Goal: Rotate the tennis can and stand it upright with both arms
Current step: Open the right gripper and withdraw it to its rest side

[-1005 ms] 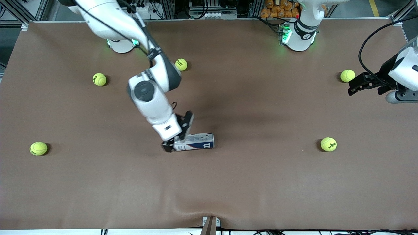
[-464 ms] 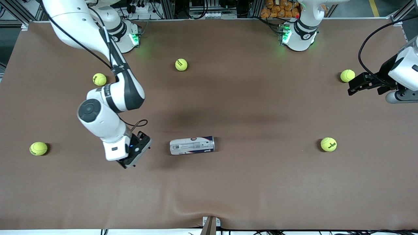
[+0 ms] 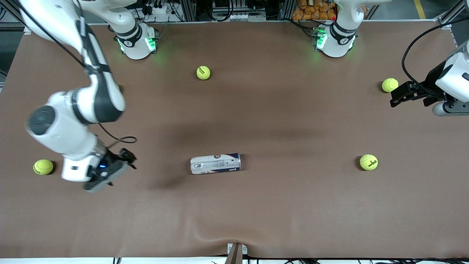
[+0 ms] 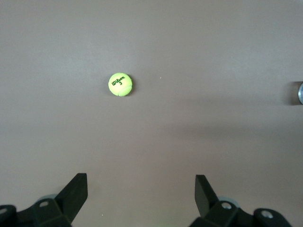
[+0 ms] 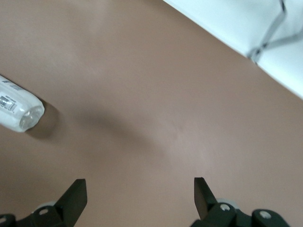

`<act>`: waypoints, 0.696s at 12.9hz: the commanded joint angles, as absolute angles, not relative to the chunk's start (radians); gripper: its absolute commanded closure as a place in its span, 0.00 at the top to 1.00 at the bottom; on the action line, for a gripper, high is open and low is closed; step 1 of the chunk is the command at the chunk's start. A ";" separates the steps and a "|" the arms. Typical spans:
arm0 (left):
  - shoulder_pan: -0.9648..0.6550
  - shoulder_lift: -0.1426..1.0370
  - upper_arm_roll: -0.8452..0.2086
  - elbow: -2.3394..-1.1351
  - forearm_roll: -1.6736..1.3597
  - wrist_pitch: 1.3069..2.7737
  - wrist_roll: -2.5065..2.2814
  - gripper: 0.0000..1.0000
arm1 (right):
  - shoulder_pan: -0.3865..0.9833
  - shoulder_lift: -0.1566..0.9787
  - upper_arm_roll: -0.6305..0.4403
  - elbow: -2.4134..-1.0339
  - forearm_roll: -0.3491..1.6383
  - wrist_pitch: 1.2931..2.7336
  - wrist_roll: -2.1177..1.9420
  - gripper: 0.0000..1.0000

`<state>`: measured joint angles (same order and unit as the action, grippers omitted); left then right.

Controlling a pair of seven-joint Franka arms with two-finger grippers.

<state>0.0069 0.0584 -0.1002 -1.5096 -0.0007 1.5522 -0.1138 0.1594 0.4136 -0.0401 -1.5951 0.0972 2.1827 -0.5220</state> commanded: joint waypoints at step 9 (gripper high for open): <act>0.011 0.054 -0.100 -1.497 -0.003 1.549 -0.094 1.00 | -0.003 0.049 -0.040 -1.623 0.089 1.680 -0.234 1.00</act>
